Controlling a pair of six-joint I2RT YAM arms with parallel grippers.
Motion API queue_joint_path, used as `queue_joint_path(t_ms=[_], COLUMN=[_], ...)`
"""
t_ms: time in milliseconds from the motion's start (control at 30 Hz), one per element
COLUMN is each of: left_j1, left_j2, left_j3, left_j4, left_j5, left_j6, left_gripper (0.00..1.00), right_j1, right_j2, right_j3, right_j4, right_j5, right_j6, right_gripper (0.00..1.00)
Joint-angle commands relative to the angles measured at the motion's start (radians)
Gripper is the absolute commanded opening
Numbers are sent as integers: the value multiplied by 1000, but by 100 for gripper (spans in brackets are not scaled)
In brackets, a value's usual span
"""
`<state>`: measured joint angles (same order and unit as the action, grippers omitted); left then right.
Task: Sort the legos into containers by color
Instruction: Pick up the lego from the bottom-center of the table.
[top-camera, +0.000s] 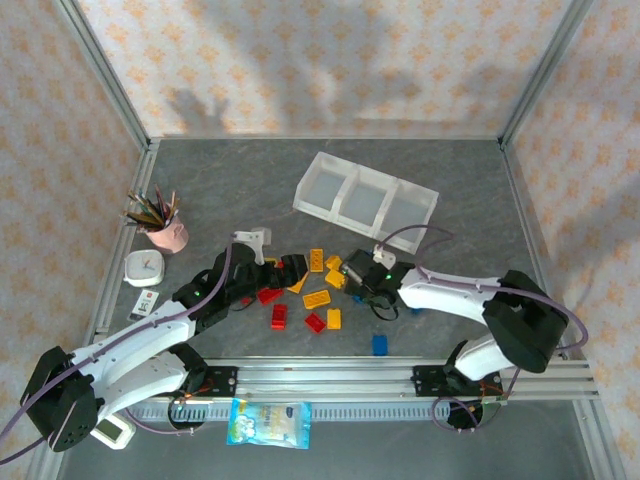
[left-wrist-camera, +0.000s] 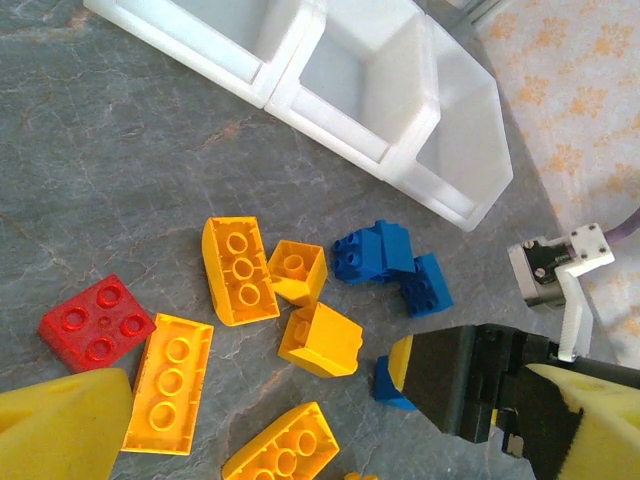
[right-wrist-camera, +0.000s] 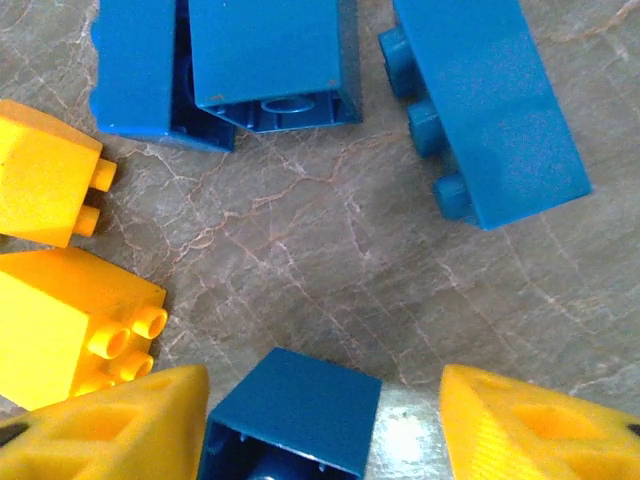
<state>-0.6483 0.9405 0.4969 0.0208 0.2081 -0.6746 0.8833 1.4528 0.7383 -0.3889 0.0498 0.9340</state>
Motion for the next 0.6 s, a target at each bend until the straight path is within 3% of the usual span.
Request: queue_joint_path(t_ms=[0, 267, 567], left_j1=[-10, -10, -10], left_j2=[0, -2, -38], left_j3=[20, 27, 36], left_j4=[-19, -23, -54], left_j5=[-16, -21, -50], left_j6=[-7, -10, -19], left_gripper=[99, 99, 99], right_j1=[15, 20, 20], right_j2=[22, 41, -26], right_j3=[40, 55, 120], right_j4=[24, 7, -56], right_j5=[41, 53, 84], right_j6=[16, -25, -104], right_gripper=[55, 36, 28])
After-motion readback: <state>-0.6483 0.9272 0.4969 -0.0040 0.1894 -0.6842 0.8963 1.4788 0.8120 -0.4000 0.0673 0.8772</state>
